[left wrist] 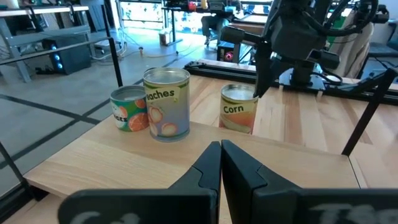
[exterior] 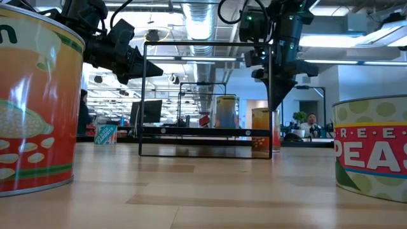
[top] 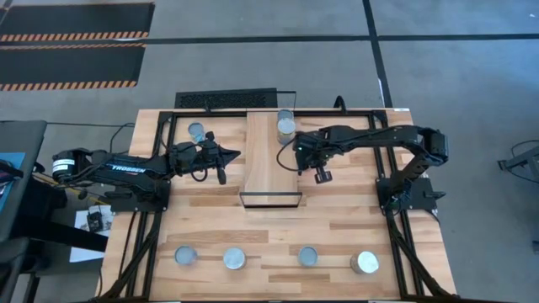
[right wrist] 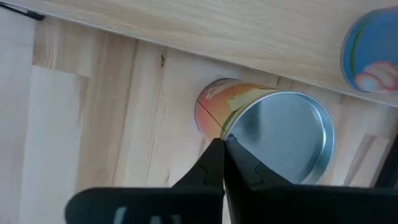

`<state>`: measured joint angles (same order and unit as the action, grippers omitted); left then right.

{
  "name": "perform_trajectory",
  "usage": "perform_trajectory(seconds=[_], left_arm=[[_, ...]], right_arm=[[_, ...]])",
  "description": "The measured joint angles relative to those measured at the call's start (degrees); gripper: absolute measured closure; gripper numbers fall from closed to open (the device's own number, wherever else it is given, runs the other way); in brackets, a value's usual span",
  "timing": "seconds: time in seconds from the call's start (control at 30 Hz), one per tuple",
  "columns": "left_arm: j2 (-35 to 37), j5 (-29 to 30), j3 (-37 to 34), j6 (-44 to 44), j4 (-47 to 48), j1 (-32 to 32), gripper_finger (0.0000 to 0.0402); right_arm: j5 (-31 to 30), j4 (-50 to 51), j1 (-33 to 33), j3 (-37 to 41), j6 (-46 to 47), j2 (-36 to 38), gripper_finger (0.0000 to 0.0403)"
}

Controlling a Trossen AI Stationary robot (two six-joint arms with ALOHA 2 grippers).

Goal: Pick and place cans onto a shelf
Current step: Put the right large orange can on the shelf

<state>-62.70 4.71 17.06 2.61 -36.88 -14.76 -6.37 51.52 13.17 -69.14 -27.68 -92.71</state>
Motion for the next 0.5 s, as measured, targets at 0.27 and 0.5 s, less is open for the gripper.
perform_trajectory(seconds=[0.27, 0.5], left_arm=[[0.0, 0.0, 0.0, 0.0, 0.0, 0.0, 0.0401], [0.0, 0.0, 0.0, 0.0, 0.0, 0.0, 0.0401]], right_arm=[[-2.8, 4.0, -0.1, -6.2, -1.2, 3.5, 0.0396], [-2.3, -0.3, -1.4, -10.4, -8.0, 2.9, 0.0399]])
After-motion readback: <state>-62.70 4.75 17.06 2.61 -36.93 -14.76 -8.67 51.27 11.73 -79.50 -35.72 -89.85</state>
